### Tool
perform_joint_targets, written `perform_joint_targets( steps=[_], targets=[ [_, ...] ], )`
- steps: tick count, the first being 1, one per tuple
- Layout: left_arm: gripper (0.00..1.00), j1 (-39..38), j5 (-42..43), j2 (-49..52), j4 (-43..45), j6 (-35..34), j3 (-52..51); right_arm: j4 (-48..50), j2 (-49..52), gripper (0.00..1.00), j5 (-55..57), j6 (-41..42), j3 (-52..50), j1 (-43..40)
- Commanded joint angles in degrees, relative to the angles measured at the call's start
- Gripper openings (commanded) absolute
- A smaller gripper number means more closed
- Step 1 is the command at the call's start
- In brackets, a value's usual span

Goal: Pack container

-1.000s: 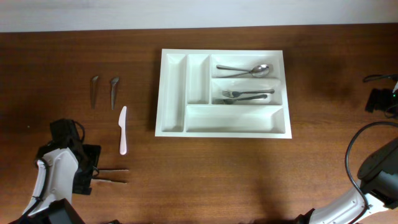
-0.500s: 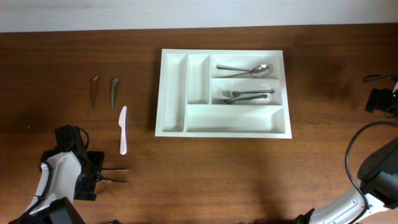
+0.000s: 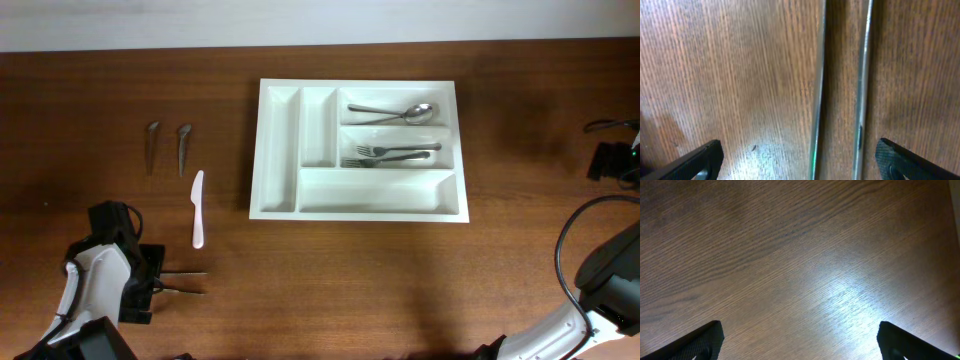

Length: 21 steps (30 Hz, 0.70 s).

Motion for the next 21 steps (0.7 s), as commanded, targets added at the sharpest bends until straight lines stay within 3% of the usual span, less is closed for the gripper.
perform_joint_targets(
  steps=[1,21],
  targets=[
    [0.99,0.2,0.2,0.4,-0.5,-0.5,-0.3,0.0,-0.1,0.99,-0.1,0.5,-0.3,0.1],
    [0.99,0.2,1.1,9.5,5.4,2.0,-0.3,0.0,-0.1,0.99,-0.1,0.5,-0.3,0.1]
  ],
)
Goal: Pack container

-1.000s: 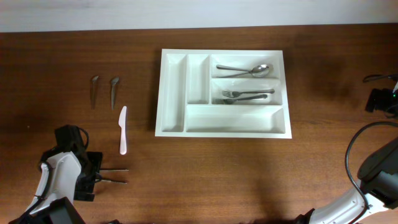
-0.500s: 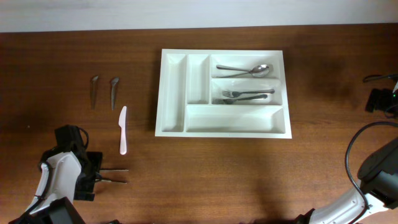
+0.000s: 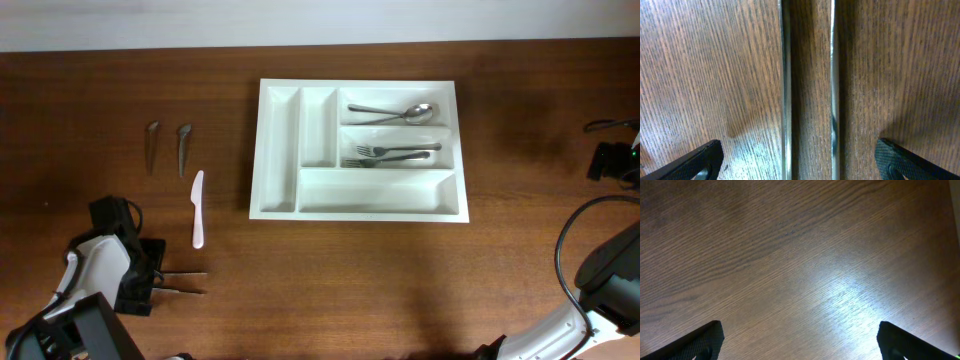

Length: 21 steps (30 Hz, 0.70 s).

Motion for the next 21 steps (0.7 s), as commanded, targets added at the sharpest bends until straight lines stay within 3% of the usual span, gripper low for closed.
perform_joint_targets(
  steps=[1,6,9,10,11,21],
  targets=[
    [0.99,0.2,0.2,4.3,0.9,0.5,-1.3,0.0,-0.1,0.99,-0.1,0.5,-0.3,0.1],
    [0.99,0.2,0.2,4.4,2.3,0.5,-1.3,0.0,-0.1,0.99,-0.1,0.5,-0.3,0.1],
    [0.89,0.2,0.2,4.4,2.2,0.5,-1.3,0.0,-0.1,0.99,-0.1,0.5,-0.3,0.1],
    [0.78,0.2,0.2,4.4,2.1,0.5,-1.3,0.0,-0.1,0.99,-0.1,0.5,-0.3,0.1],
    [0.74,0.2,0.2,4.4,2.1,0.5,-1.3,0.0,-0.1,0.99,-0.1,0.5,-0.3,0.1],
    [0.82,0.2,1.8,4.4,0.7,0.5,-1.3,0.0,-0.1,0.99,-0.1,0.5,-0.3,0.1]
  ],
)
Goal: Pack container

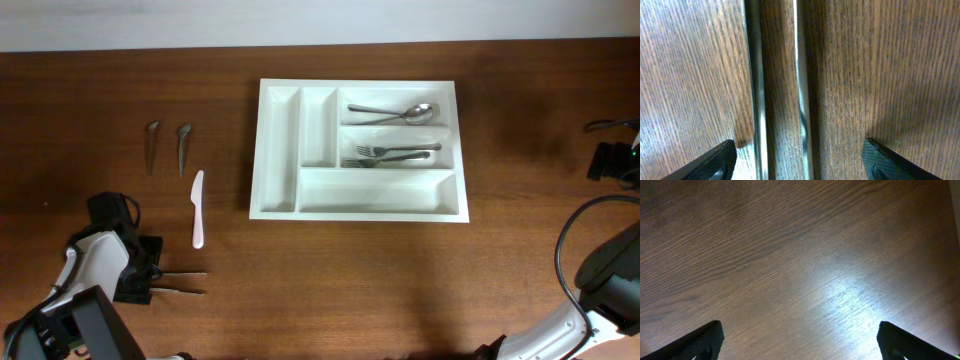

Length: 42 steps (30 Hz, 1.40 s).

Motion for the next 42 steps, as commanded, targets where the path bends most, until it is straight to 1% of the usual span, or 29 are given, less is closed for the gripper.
perform_joint_targets(
  steps=[1,6,10,15,19,23,28,32,35,39,42],
  targets=[
    [0.83,0.2,1.2,2.8,-1.4,0.6,-2.4,0.0,-0.1,0.99,0.0,0.5,-0.3,0.1],
    [0.83,0.2,4.7,2.8,-1.4,-1.8,-2.4,0.0,-0.1,0.99,0.0,0.5,-0.3,0.1],
    [0.83,0.2,5.2,2.8,-1.4,-4.0,-2.4,0.0,-0.1,0.99,0.0,0.5,-0.3,0.1],
    [0.83,0.2,6.1,2.8,-1.9,-4.0,-2.4,0.0,-0.1,0.99,0.0,0.5,-0.3,0.1],
    [0.83,0.2,8.4,2.8,-2.3,-4.0,-2.4,0.0,-0.1,0.99,0.0,0.5,-0.3,0.1],
    [0.82,0.2,8.2,2.8,-2.3,-4.0,-2.4,0.0,-0.1,0.99,-0.1,0.5,-0.3,0.1],
    [0.70,0.2,8.2,2.8,-2.3,-4.0,-2.4,0.0,-0.1,0.99,0.0,0.5,-0.3,0.1],
    [0.53,0.2,8.2,2.8,-2.3,-4.0,-2.4,0.0,-0.1,0.98,0.0,0.5,-0.3,0.1],
    [0.44,0.2,8.2,2.8,-2.3,-3.8,-2.4,0.0,-0.1,0.99,0.0,0.5,-0.3,0.1],
    [0.36,0.2,8.2,2.8,-2.3,-3.3,-2.4,0.0,-0.1,0.99,0.0,0.5,-0.3,0.1],
    [0.35,0.2,8.2,2.8,-2.0,-1.7,-2.4,0.0,-0.1,0.99,0.0,0.5,-0.3,0.1]
  ],
)
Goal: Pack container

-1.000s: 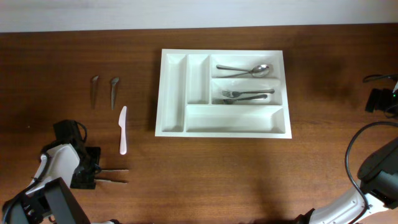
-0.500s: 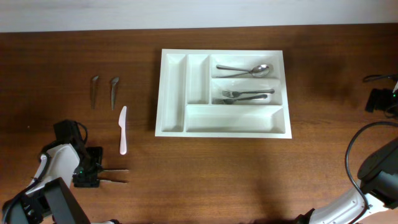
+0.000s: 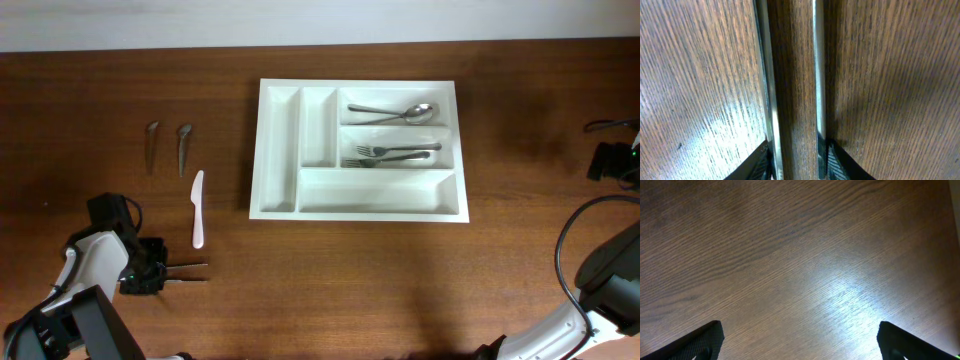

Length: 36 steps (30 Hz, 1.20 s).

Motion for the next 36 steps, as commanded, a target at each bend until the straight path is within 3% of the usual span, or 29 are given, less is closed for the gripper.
perform_joint_targets(
  steps=[1,3,6,8,11,18,24,30,36],
  targets=[
    [0.35,-0.1,-0.3,2.8,-0.3,3.6,-2.3,0.0,-0.1,0.99,-0.1,0.5,-0.3,0.1],
    [0.34,-0.1,-1.4,2.8,-0.3,5.1,-2.0,0.0,-0.1,0.99,-0.1,0.5,-0.3,0.1],
    [0.17,-0.1,-2.4,2.8,-0.3,6.8,-1.4,0.0,-0.1,0.99,-0.1,0.5,-0.3,0.1],
    [0.11,-0.1,-2.5,2.8,-0.5,7.2,-0.9,0.0,-0.1,0.99,-0.1,0.5,-0.3,0.1],
    [0.11,-0.1,-2.6,2.8,-0.5,8.5,0.1,0.0,-0.1,0.99,-0.1,0.5,-0.3,0.1],
    [0.12,-0.9,-2.5,2.7,-2.2,25.1,9.7,0.0,-0.1,0.99,-0.1,0.5,-0.3,0.1],
    [0.12,-4.9,-1.6,2.7,-5.6,34.6,20.9,0.0,-0.1,0.99,-0.1,0.5,-0.3,0.1],
    [0.12,-15.8,4.5,2.7,-5.0,44.1,33.0,0.0,-0.1,0.99,-0.1,0.5,-0.3,0.1],
    [0.12,-28.0,5.4,2.7,-3.2,51.8,39.1,0.0,-0.1,0.99,-0.1,0.5,-0.3,0.1]
  ],
)
